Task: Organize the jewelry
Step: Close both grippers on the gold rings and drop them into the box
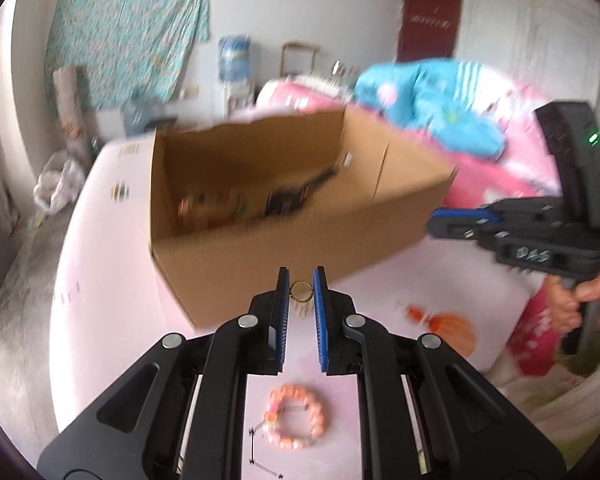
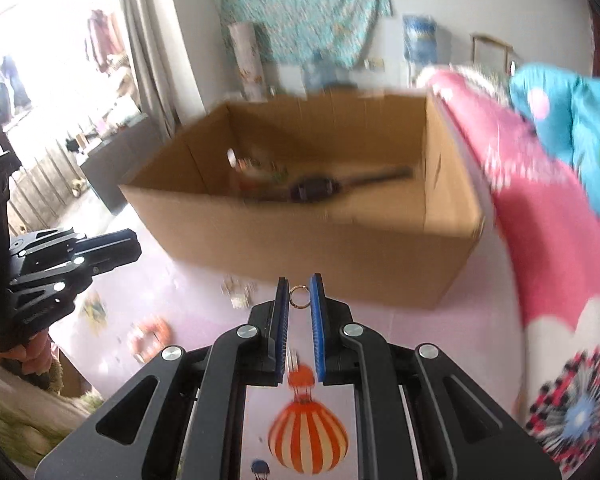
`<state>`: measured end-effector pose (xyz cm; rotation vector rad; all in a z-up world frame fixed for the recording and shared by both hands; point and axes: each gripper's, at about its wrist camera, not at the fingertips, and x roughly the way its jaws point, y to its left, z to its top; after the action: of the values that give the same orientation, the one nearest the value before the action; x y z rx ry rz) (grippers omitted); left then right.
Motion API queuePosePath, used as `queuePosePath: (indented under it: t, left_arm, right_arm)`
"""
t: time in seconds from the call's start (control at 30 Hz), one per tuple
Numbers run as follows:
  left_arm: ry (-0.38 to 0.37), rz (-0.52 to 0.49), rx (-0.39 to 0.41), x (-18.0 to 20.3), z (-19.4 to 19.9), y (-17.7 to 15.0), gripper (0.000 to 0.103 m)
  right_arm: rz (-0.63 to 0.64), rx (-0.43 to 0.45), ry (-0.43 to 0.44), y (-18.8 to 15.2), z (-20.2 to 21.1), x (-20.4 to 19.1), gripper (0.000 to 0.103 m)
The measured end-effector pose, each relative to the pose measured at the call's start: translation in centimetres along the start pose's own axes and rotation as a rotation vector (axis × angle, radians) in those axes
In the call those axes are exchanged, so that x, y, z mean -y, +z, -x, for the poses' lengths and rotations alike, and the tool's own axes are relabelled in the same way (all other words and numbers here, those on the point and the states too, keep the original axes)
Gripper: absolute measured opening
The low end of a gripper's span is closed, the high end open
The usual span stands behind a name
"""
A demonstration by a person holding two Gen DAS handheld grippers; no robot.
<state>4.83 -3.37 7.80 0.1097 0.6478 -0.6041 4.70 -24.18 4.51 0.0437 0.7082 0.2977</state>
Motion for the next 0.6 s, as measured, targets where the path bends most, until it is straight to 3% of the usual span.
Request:
queuePosePath:
  t: [0.1, 0.23, 0.4, 0.6]
  left_arm:
    - [-0.046, -0.013, 0.043, 0.2, 0.1, 2.8, 0.011]
    - [-0.074, -0.001, 0.004, 0.4, -3.4, 5.4, 0.011]
    - [-0.112, 0.037, -0.134, 0.9, -10.2, 7.3, 0.011]
    - [-0.145, 0.074, -0.274, 1.0, -15.3, 6.8, 0.011]
  right_arm:
    - [0.006, 0.066, 0.023, 2.6, 0.7, 0.8, 0.011]
    - [-0.007, 0.076, 0.024, 4.7, -0.5, 2.4, 0.011]
    - [-0.041, -0.029, 0.029, 6.3, -4.4, 4.6, 0.011]
    - [-0.046, -0.161, 0.041, 7.0, -8.4, 6.5, 0.011]
